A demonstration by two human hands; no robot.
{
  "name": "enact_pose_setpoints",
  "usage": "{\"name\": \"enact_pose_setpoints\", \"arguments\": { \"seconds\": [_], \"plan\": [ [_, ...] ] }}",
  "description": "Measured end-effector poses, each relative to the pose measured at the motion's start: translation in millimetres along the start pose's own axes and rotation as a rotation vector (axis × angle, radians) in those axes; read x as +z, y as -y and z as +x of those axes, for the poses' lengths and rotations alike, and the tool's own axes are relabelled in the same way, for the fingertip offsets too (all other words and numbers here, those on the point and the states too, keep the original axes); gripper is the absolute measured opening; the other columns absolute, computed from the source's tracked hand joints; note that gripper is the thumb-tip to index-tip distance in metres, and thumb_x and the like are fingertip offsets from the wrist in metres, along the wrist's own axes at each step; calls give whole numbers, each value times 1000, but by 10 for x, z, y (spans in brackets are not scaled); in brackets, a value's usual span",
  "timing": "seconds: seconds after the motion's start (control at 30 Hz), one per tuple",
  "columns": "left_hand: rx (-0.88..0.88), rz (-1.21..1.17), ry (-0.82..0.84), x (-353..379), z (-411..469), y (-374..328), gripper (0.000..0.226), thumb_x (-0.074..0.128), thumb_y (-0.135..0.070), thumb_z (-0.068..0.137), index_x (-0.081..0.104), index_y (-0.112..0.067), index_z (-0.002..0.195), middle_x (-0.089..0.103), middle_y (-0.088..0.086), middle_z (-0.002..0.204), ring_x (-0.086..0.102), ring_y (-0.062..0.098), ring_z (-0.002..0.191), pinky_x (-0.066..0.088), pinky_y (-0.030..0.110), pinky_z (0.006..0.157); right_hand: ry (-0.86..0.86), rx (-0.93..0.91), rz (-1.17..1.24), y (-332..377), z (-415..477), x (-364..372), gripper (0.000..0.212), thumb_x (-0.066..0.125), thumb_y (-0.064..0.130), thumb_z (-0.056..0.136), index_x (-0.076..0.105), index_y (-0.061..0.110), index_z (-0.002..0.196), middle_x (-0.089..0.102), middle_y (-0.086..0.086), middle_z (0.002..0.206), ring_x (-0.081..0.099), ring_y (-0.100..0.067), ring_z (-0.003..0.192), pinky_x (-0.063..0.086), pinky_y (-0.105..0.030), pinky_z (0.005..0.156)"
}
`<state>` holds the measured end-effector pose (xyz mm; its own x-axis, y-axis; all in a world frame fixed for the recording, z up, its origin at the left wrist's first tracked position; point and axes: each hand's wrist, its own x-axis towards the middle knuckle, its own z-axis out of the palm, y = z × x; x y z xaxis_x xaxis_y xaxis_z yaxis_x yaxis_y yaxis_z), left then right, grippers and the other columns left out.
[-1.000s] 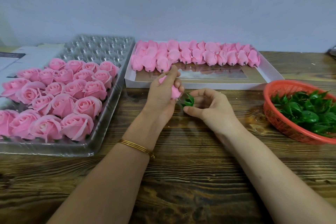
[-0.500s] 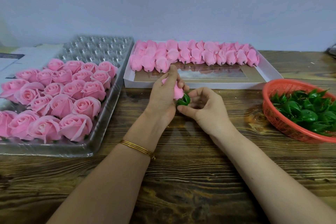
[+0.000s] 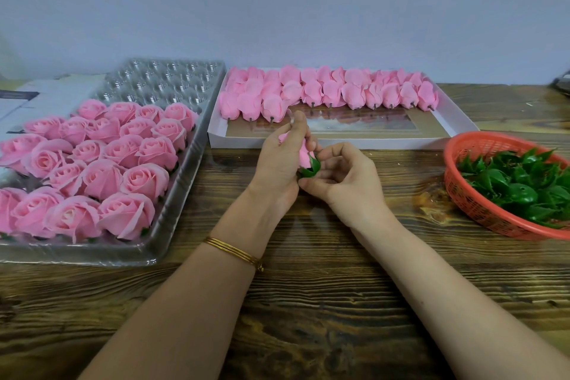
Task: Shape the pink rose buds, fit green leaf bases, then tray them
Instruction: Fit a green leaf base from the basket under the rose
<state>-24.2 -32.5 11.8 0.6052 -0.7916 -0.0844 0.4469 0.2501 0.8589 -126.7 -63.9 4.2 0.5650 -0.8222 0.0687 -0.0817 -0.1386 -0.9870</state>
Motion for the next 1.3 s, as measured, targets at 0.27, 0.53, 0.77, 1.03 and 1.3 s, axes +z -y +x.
{"name": "enact_pose_setpoints", "arguments": {
  "seconds": [0.27,0.53,0.77,1.03,1.3],
  "plan": [
    [41,37,1,-3,-16,-18,37,47,-33,104,46,-14,72,48,-6,51,47,7,51,44,21,55,6,95,287,20,-2,-18,18,59,-12,87,62,6,90,64,-8,76,68,-25,79,60,-28,75],
    [54,93,23,-11,-17,-7,39,45,-34,104,46,-14,71,53,-3,55,48,10,54,42,25,57,-32,86,290,-9,11,-26,23,71,-10,80,62,6,93,70,-10,80,68,-25,80,58,-42,85],
    [64,125,13,-7,-28,-16,41,46,-33,104,48,-13,67,59,6,66,53,16,61,44,29,64,-50,121,355,-23,31,-52,25,77,-7,73,68,-3,96,74,-11,80,71,-16,76,59,-29,81],
    [45,155,4,-1,-16,-13,41,46,-35,104,52,-17,68,69,3,68,63,11,64,49,32,78,-11,198,414,-9,30,-54,16,76,-7,73,69,1,85,72,-10,72,69,-22,74,60,-34,80],
    [49,202,20,9,-37,-4,41,46,-34,103,54,-18,66,71,6,73,63,16,71,48,41,89,7,181,435,12,13,-59,24,73,-14,72,65,-2,92,71,-7,68,69,-18,70,60,-32,76]
  ]
}}
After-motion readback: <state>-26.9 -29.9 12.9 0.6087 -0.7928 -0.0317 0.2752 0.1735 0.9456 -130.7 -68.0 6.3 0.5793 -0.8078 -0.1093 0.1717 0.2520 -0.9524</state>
